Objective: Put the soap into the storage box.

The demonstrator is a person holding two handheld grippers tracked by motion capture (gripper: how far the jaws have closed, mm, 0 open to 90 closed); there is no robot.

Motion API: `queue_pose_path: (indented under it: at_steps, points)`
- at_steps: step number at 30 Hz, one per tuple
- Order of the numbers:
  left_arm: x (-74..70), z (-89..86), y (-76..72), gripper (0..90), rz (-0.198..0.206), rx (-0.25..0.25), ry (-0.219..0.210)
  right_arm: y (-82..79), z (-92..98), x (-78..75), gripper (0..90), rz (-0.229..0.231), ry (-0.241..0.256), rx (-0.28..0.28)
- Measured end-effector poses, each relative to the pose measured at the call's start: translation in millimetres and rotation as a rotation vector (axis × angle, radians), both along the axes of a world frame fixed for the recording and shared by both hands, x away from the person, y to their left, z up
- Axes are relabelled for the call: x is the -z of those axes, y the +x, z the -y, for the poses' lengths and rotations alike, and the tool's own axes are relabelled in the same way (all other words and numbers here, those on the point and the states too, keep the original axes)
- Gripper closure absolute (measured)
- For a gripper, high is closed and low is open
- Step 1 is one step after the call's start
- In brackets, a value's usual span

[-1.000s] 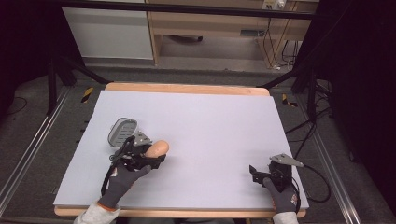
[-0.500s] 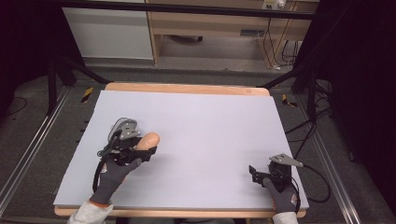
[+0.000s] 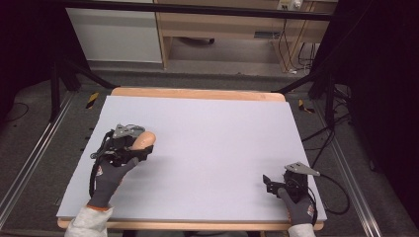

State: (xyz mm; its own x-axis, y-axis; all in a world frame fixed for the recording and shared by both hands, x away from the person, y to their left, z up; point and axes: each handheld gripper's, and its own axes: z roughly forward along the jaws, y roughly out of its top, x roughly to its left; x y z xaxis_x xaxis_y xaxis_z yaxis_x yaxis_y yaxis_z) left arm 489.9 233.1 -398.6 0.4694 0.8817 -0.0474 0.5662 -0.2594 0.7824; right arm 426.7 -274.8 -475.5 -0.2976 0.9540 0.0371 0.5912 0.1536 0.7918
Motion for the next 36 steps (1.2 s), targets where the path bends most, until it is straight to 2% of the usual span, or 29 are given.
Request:
queue_pose_path:
  at_steps: [16, 31, 36]
  points:
    - [4.5, -16.6, 17.9, 31.4, 0.009, -0.069, -0.005, 1.6, -0.7, 0.1, 5.8, -0.005, 0.002, 0.000]
    - [14.0, -35.3, 30.3, 31.4, 0.003, -0.136, -0.014, 2.6, -2.0, 0.3, 5.7, -0.010, 0.007, 0.002]
    - [18.2, -39.7, 33.8, 31.4, -0.007, -0.144, -0.006, 3.5, -1.6, 1.0, 5.7, -0.007, -0.003, -0.001]
